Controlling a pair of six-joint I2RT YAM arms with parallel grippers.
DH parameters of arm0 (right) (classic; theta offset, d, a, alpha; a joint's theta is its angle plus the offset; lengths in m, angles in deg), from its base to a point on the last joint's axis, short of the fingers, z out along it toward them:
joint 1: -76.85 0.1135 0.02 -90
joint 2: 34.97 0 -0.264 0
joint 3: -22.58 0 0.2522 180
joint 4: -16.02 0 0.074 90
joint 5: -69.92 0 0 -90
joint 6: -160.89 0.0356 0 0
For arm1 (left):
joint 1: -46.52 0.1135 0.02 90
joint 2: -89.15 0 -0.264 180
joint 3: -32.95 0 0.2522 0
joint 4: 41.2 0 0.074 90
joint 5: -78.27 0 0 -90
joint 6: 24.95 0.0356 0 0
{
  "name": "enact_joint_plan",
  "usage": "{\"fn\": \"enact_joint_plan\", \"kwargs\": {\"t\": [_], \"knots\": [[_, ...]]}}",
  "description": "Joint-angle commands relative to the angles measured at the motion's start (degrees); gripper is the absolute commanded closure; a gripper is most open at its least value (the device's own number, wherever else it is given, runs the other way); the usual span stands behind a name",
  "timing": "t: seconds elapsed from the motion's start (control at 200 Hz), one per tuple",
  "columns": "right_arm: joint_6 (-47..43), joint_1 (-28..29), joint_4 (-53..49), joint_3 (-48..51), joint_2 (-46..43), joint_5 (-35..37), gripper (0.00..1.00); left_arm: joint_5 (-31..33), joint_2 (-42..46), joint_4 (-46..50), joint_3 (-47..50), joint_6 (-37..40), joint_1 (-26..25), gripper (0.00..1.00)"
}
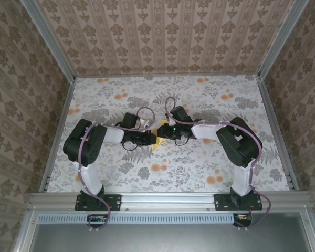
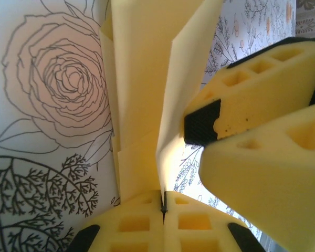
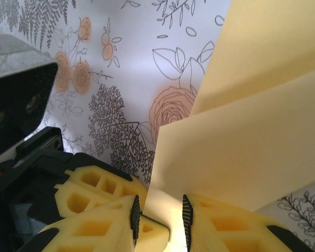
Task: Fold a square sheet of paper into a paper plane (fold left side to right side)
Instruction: Fold the wing for the fifth time at the center of the table.
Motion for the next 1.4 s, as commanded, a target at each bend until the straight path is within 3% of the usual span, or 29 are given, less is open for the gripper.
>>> {"fn": "enact_joint_plan", "kwargs": {"t": [0.0,0.81,1.05,1.255,1.395], "knots": [[-2.01,0.31,-3.53,-2.18,1.45,2.49,0.69,4.68,-3.53,3.06,0.2,0.54,0.13,1.0],[-0.77,-0.39,-10.83,-3.37,5.9,6.82,0.69,3.85,-2.17,3.65,0.71,0.12,0.49,1.0],[0.07,-0.99,-12.88,-2.67,6.35,7.16,0.69,4.79,4.47,6.44,2.43,0.17,0.58,0.92],[0.14,-1.17,-13.28,-2.9,6.64,6.85,0.7,5.38,12.68,10.16,4.52,0.47,3.13,0.76],[-0.01,-1.17,-13.29,-3.04,6.73,6.72,0.7,3.48,16.91,10.18,6.08,-0.94,2.95,0.83]]}}
